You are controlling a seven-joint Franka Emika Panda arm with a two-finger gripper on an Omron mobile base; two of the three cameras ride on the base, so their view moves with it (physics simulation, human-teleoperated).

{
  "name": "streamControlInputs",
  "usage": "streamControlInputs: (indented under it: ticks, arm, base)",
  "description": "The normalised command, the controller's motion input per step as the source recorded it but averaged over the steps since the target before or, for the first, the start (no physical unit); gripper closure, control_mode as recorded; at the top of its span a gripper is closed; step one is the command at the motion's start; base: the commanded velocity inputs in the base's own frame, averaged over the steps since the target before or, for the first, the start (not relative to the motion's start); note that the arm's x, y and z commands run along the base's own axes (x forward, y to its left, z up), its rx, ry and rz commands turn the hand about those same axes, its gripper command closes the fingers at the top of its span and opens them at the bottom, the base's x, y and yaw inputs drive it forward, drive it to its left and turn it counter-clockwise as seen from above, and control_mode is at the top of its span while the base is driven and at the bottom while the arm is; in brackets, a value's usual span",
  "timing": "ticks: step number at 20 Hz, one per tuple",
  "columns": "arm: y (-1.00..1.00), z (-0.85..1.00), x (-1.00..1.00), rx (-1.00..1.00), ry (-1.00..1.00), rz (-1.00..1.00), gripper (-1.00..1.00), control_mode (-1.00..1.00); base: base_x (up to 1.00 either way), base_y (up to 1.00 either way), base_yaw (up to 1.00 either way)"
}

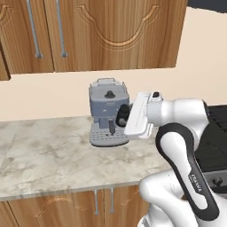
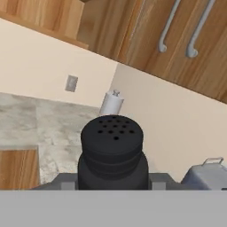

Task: Collect the turmeric, ketchup, and shaker from the cabinet and place them next to the stove.

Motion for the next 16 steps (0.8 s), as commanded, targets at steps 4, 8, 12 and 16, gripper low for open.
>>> streamControlInputs:
  ticks: [4, 8, 12, 16]
  arm:
    - [-1.00, -0.17, 0.09, 0.16, 0.04, -0.26, 1.00, -1.00]
    - [-1.00, -0.38, 0.02, 0.11, 0.03, -0.16, 1.00, -1.00]
    - [-1.00, -0.62, 0.00, 0.12, 0.00, -0.09, 1.00, -1.00]
    - [-1.00, -0.71, -0.13, 0.20, -0.01, -0.06, 1.00, -1.00]
  base:
    - [0.00, 0.00, 0.00]
    - [0.00, 0.00, 0.00]
    - [0.00, 0.00, 0.00]
    - [0.00, 0.00, 0.00]
